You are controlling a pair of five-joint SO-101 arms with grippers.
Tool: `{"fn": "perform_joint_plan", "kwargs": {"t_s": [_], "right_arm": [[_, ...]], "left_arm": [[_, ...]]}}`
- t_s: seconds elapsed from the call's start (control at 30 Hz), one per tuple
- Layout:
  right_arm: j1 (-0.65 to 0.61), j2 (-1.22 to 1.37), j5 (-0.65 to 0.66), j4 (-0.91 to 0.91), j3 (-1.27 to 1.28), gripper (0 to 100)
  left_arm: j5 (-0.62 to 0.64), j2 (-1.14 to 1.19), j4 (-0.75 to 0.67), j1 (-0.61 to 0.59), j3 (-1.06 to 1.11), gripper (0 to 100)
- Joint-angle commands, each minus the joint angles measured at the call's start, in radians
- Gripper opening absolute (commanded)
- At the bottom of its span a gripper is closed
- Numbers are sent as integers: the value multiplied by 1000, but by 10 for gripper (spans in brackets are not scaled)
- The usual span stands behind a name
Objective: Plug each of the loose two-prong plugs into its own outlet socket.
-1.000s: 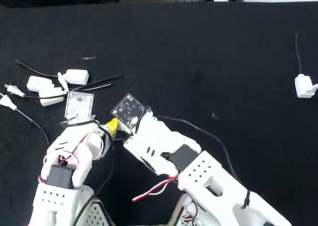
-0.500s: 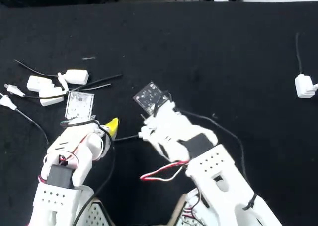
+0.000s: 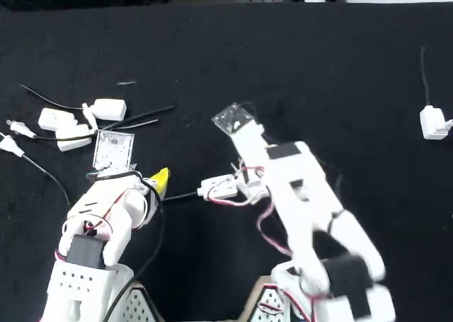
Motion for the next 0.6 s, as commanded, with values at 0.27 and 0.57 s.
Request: {"fn": "perform_joint_plan", "kwargs": {"t_s": [0.27,0.57], "right_arm": [[15,177,-9,78,-206,116],[14,188,-12,37,-225,89]], "left_arm": [[-9,0,-11,-5,-8,223],[-9,0,-11,-5,-8,223]]}}
